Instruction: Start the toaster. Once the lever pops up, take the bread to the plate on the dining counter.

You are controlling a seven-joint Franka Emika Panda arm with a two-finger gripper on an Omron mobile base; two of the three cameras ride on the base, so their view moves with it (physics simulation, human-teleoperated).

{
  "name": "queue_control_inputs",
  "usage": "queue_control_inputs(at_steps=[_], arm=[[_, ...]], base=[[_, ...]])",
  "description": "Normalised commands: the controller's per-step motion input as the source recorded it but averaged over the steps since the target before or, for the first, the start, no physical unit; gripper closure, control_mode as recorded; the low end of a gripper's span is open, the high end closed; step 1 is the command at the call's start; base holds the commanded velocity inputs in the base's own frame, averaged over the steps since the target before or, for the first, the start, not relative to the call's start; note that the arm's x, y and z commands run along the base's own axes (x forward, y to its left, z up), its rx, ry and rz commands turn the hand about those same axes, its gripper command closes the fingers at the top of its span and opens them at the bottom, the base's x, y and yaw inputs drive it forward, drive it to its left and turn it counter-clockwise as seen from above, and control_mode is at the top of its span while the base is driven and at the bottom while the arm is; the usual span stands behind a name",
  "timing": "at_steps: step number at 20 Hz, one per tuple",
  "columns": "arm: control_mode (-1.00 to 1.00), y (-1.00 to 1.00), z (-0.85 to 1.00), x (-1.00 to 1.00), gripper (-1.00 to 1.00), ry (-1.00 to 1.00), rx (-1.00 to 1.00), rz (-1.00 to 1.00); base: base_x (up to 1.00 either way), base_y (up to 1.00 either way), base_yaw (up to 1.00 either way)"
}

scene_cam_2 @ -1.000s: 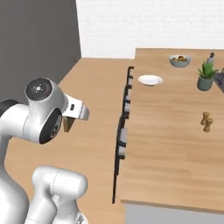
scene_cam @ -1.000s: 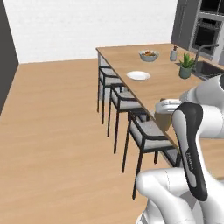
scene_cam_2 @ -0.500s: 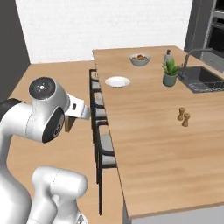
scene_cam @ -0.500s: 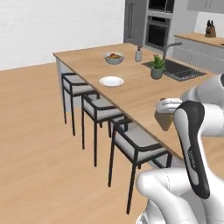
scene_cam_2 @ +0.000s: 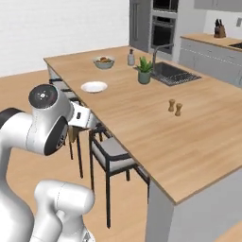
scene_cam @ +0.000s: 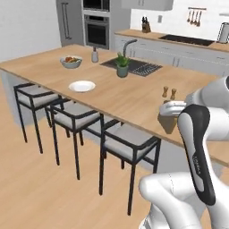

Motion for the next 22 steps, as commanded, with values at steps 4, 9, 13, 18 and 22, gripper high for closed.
queue_control_inputs(at_steps=[4, 9, 13, 18, 22], arm=[[1.0, 0.0, 0.0, 0.0, 1.0, 0.0, 0.0, 0.0], [1.0, 0.0, 0.0, 0.0, 1.0, 0.0, 0.0, 0.0], [1.0, 0.0, 0.0, 0.0, 1.0, 0.0, 0.0, 0.0], [1.0, 0.0, 0.0, 0.0, 1.0, 0.0, 0.0, 0.0], [1.0, 0.0, 0.0, 0.0, 1.0, 0.0, 0.0, 0.0]], base=[[0.53, 0.93, -0.54], [0.42, 0.99, -0.51], [0.39, 1.0, -0.47], [0.33, 1.0, -0.45], [0.2, 1.0, -0.45]])
